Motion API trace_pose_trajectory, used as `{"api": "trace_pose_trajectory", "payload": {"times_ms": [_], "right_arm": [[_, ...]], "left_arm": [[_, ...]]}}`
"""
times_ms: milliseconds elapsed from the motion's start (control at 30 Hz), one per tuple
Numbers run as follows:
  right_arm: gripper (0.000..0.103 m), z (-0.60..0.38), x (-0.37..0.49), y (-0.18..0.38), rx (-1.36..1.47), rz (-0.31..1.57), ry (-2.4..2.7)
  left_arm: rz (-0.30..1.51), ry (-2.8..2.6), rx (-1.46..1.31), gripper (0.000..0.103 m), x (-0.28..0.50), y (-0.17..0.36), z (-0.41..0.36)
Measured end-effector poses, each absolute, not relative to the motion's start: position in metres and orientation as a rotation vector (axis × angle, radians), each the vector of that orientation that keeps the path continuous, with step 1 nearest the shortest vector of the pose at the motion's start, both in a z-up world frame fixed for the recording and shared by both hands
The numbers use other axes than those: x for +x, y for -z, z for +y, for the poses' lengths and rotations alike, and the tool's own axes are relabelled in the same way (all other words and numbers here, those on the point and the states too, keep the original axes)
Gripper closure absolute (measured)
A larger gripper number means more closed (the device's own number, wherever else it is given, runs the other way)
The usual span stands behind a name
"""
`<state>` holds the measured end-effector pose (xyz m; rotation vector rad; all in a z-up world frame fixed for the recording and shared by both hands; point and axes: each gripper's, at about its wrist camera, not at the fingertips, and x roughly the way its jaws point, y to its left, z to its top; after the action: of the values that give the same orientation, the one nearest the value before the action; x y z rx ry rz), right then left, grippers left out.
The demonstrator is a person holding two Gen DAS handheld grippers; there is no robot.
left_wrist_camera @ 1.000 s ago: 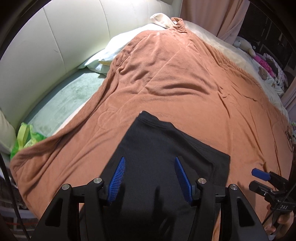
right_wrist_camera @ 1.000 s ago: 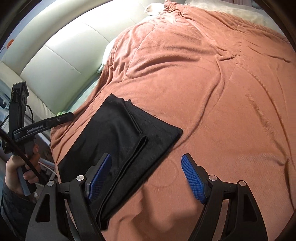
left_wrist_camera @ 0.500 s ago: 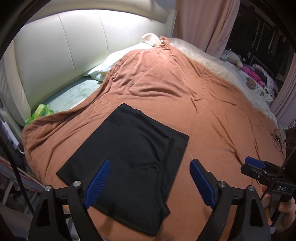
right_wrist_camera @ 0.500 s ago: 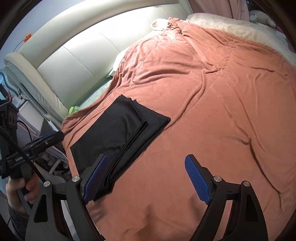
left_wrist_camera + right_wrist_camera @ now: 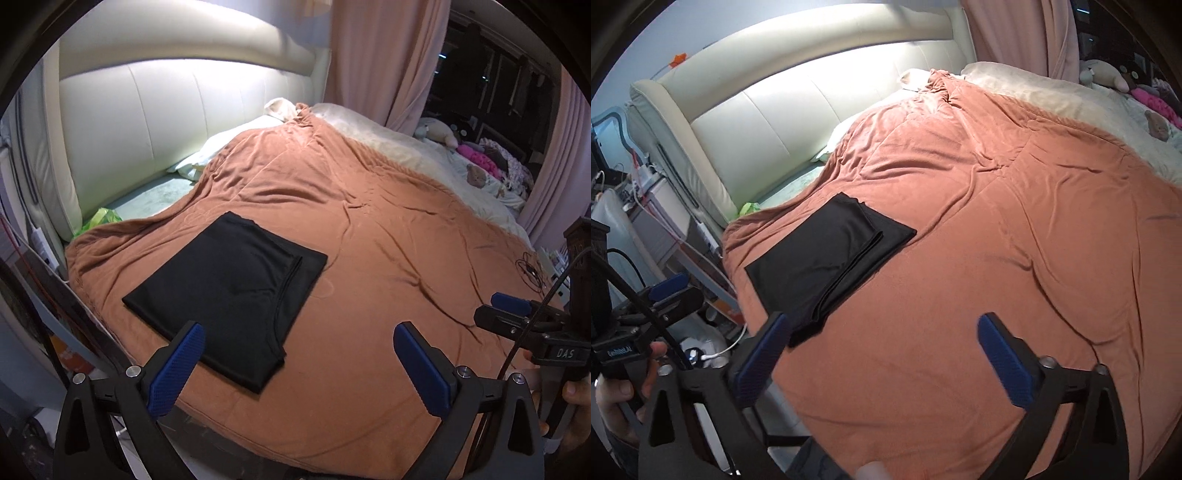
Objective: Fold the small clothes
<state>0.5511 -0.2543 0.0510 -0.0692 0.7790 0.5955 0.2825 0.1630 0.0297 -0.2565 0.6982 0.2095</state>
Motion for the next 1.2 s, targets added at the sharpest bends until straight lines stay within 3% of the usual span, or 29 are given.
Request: {"api": "trace_pose_trajectory", "payload": {"times_ms": [400,1200], "right_arm": [[0.000,-0.313,0.441,-0.071,-0.060,0.671,-0.503],[0.000,-0.391,0.261,-0.035,-0.037,0.507,-0.374]], "left_arm": [[0.614,-0.160,-0.162,0.001,0.218,-0.044,0.104],[0.474,-0.049,-0.125,0.001,0.116,-0.023,0.047]]}}
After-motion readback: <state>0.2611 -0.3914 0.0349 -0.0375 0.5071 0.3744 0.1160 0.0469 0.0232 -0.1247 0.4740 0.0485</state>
